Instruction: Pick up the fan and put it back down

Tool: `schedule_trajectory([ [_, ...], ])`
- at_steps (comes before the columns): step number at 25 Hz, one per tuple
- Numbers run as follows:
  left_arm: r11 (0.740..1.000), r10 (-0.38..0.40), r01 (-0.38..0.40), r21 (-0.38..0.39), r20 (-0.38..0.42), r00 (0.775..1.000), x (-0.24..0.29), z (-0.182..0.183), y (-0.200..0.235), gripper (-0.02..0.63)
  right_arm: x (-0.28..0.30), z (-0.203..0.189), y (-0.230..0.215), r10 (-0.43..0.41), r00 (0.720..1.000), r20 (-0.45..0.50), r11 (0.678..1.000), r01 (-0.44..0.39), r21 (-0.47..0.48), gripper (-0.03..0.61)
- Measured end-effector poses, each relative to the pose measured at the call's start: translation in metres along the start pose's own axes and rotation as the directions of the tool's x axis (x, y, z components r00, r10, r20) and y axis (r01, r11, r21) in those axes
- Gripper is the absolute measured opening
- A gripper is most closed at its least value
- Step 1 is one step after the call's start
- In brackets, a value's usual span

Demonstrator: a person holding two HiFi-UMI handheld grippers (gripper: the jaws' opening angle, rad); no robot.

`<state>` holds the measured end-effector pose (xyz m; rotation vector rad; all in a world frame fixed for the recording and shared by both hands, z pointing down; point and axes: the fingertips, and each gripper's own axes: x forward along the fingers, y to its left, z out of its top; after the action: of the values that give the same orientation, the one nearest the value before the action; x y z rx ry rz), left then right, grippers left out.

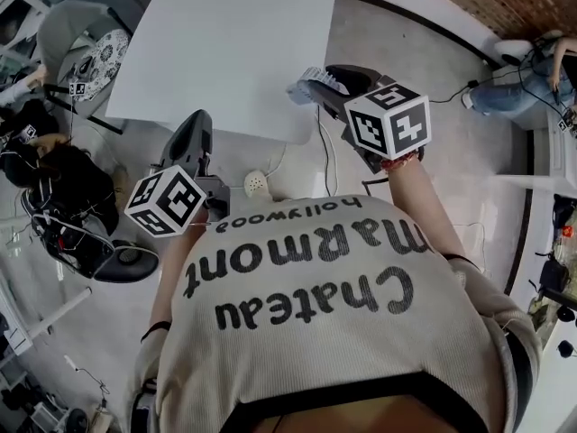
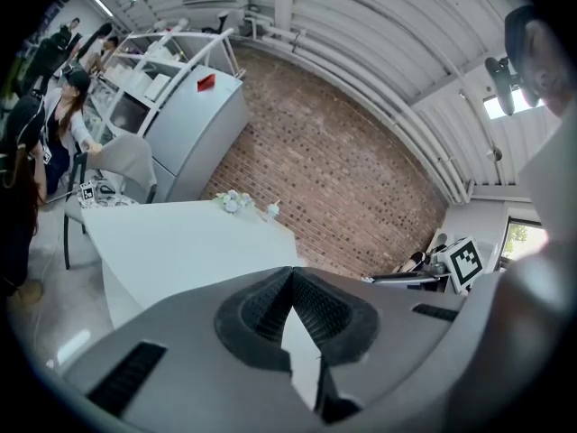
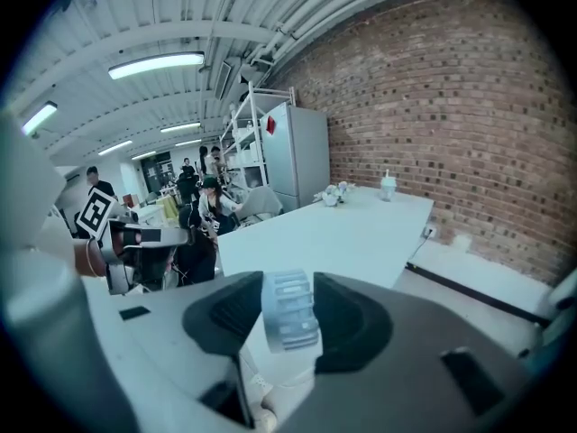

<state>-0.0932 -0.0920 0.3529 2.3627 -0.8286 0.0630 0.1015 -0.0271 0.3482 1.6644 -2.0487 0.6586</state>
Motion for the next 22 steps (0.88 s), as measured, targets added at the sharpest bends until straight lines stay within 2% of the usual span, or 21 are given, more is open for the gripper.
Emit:
schedule_trajectory([
  [12, 1.000, 0.004, -0.004, 0.008, -0.024, 1.000, -0.019, -0.039, -0.035, 0.002, -0.031, -0.036, 0.004, 0.012, 0.999, 0.043, 1.000, -0.013, 0.024, 0.178],
  [18, 1.000, 0.003, -0.003, 0.016, -0.013, 1.000, -0.019, -0.037, -0.045, 0.002, -0.043, -0.033, 0.001, 0.009, 0.998, 0.067, 0.999, -0.012, 0.041, 0.178],
  [22, 0.999, -0.001, 0.001, 0.050, -0.005, 1.000, -0.015, -0.036, -0.046, 0.002, -0.045, -0.031, -0.005, -0.002, 0.995, 0.096, 0.999, -0.002, 0.046, 0.178],
])
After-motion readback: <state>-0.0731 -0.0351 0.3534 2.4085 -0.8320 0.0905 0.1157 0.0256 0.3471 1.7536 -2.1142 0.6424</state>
